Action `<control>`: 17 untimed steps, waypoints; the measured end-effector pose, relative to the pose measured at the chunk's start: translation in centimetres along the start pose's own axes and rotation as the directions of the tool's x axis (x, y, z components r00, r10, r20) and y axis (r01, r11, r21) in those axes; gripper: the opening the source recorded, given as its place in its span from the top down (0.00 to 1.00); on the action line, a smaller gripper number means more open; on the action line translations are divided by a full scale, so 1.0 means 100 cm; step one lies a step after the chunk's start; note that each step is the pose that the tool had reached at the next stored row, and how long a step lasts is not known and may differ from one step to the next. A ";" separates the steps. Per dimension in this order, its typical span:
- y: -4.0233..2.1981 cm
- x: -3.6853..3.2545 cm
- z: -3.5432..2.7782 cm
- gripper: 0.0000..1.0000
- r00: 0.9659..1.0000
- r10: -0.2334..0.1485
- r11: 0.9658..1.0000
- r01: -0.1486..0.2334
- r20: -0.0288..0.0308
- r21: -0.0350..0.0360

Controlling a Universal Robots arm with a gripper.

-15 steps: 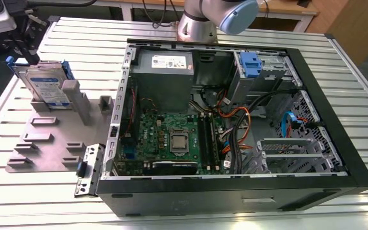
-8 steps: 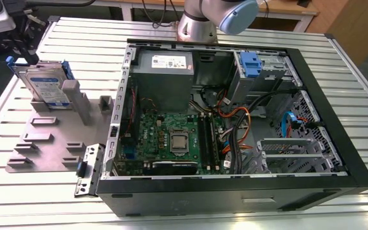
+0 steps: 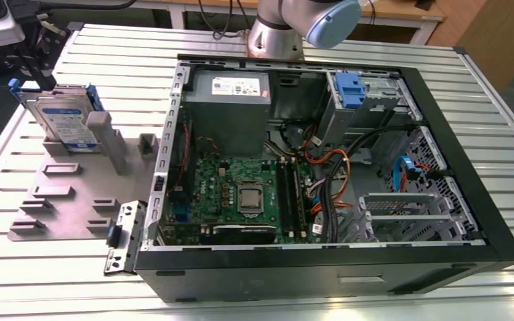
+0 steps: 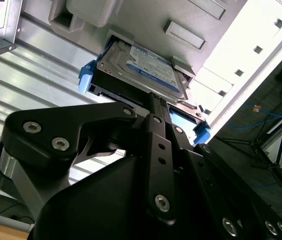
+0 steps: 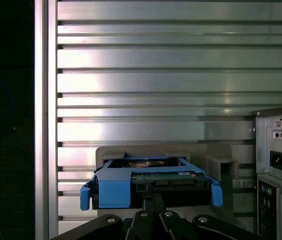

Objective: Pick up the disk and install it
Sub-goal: 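Pick up the disk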

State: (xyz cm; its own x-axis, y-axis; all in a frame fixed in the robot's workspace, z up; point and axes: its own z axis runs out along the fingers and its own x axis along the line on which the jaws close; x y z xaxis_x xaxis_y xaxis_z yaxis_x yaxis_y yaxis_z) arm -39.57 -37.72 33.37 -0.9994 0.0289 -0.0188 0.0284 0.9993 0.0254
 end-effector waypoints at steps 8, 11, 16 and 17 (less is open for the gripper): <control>0.0000 -0.0001 0.0000 0.89 1.000 0.000 1.000 0.000 0.000 0.000; 0.0000 -0.0001 0.0000 0.89 1.000 -0.004 1.000 0.004 0.000 0.000; 0.0000 -0.0001 0.0000 0.89 0.998 -0.066 0.998 0.066 -0.002 -0.001; 0.0000 -0.0001 0.0000 0.89 0.997 -0.080 0.997 0.080 -0.002 -0.002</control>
State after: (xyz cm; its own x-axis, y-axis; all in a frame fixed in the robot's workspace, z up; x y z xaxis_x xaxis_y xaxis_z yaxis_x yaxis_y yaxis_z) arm -39.56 -37.72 33.37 -0.9985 -0.0514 -0.0188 -0.0519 0.9983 0.0254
